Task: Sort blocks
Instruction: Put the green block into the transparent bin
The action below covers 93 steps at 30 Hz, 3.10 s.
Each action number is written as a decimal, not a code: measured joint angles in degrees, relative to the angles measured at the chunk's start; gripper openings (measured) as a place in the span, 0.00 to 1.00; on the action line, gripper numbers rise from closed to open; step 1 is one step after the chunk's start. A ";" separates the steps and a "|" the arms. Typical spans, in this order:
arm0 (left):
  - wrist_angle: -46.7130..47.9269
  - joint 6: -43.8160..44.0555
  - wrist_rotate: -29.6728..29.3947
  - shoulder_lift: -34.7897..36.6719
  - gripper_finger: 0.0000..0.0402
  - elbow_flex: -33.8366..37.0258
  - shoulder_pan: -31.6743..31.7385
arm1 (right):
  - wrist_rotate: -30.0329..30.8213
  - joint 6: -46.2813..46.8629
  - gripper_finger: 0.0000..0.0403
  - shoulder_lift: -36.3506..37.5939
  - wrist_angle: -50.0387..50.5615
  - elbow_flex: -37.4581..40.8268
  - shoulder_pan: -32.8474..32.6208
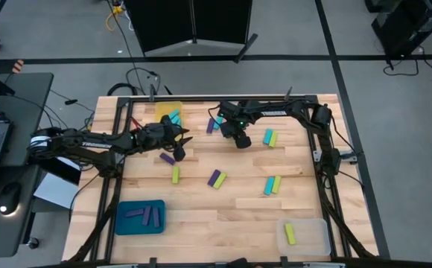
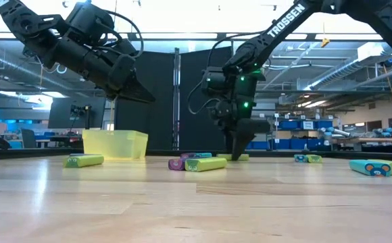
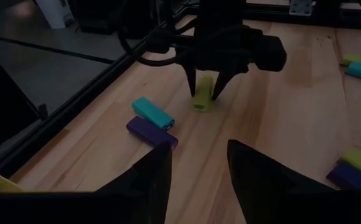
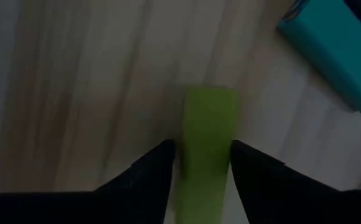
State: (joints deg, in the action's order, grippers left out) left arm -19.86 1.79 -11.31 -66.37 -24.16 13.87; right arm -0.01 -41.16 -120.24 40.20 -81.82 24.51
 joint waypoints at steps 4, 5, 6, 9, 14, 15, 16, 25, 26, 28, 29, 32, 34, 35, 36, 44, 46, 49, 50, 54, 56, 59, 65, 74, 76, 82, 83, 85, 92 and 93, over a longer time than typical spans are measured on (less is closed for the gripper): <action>0.01 -0.06 0.07 0.00 0.41 0.00 -0.04 | -0.12 0.83 0.37 -0.09 0.38 0.06 0.00; 0.00 -0.06 0.07 0.00 0.41 0.00 -0.02 | -0.13 0.95 0.35 -0.06 0.49 0.06 0.00; 0.03 -0.06 0.06 0.00 0.41 0.00 -0.02 | -0.13 1.15 0.33 -0.05 0.49 0.06 0.00; 0.04 -0.02 0.05 0.00 0.41 0.00 -0.07 | -0.13 2.31 0.28 -0.03 0.66 0.06 0.00; -0.08 0.26 0.04 0.00 0.41 0.00 -0.07 | 0.15 6.25 0.28 0.81 3.23 -1.23 -0.70; -0.22 0.27 0.04 0.00 0.41 0.00 -0.07 | 0.13 6.92 0.28 1.23 4.32 -1.42 -0.99; -0.44 0.27 0.04 0.00 0.41 0.00 -0.07 | 0.07 7.47 0.28 1.88 4.96 -1.44 -1.38; -5.10 -0.12 0.03 0.00 0.41 0.00 -0.07 | -0.37 26.93 0.28 12.62 10.71 -1.99 -6.34; -5.24 -0.12 0.02 0.00 0.41 0.00 -0.07 | -0.41 30.46 0.28 14.14 11.44 -1.99 -7.39; -5.38 -0.14 0.02 0.00 0.41 0.00 -0.07 | -0.46 37.50 0.28 17.11 13.45 -2.10 -9.60; -5.55 -0.14 0.02 0.00 0.41 0.00 -0.07 | -0.46 41.10 0.28 18.38 14.56 -2.10 -10.79; -5.64 -0.12 0.02 0.00 0.41 0.00 -0.07 | 0.05 52.70 0.28 22.03 17.90 -2.08 -14.91; -6.05 -0.12 0.02 0.00 0.41 0.00 -0.07 | 0.23 60.89 0.28 24.57 21.05 -2.10 -18.01; -6.53 -0.12 0.00 0.00 0.41 0.00 -0.07 | 0.39 65.09 0.28 25.54 22.99 -2.14 -19.65; -6.82 -0.12 0.00 0.00 0.41 0.00 -0.07 | 0.84 68.90 0.28 26.30 24.84 -2.14 -21.39; -9.20 -0.23 -0.02 0.00 0.41 0.00 0.00 | 1.94 96.87 0.28 29.25 37.17 -2.14 -34.61; -9.62 -0.23 -0.03 0.00 0.41 0.00 0.00 | 0.45 103.46 0.28 29.38 38.72 -2.14 -38.02; -10.82 -0.23 -0.04 0.00 0.41 0.00 0.00 | -2.25 113.52 0.28 29.46 39.95 -2.14 -43.50; -11.36 -0.23 -0.04 0.00 0.41 0.00 0.00 | -3.08 116.79 0.28 29.46 39.95 -2.14 -45.41; -12.34 -0.27 -0.12 0.00 0.41 -0.02 0.00 | -8.09 129.61 0.28 29.46 38.27 -2.14 -53.43; -13.61 -0.86 -1.11 0.00 0.41 -0.02 0.00 | -9.35 136.54 0.28 29.46 36.85 -2.14 -57.98; -15.30 -3.51 -2.11 0.00 0.41 -0.28 0.00 | -9.42 147.37 0.28 29.50 32.04 -1.06 -64.00; -15.50 -4.60 -2.34 0.00 0.41 -2.46 0.00 | -9.31 164.73 0.28 29.44 20.91 7.95 -70.90; -14.29 -3.13 -2.29 0.00 0.41 -2.95 0.00 | -9.55 176.15 0.28 29.42 3.60 21.00 -75.22; -13.96 -2.94 -2.29 0.00 0.41 -2.95 0.00 | -9.99 176.27 0.28 29.42 3.81 22.22 -75.42; -12.13 -1.66 -2.23 0.00 0.41 -2.95 -0.02 | -10.19 176.27 0.28 29.42 3.74 25.53 -75.78; -11.94 -1.37 -2.19 0.00 0.41 -2.95 0.00 | -10.31 176.29 0.28 29.42 3.53 26.21 -75.76; -11.56 -1.35 -2.05 0.00 0.41 -2.95 0.00 | -10.58 176.45 0.28 29.42 3.26 27.34 -75.82; -11.50 -1.32 -2.05 0.00 0.41 -2.95 0.00 | -10.58 176.18 0.33 29.42 -1.00 30.07 -75.91; -11.52 -1.35 -2.05 0.00 0.41 -2.95 0.00 | -10.58 175.97 0.35 29.42 -1.58 30.23 -75.91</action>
State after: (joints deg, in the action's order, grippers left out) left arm -31.38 0.45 -13.37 -66.37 -27.11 13.87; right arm -10.59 134.81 -90.83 38.62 -51.59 -51.40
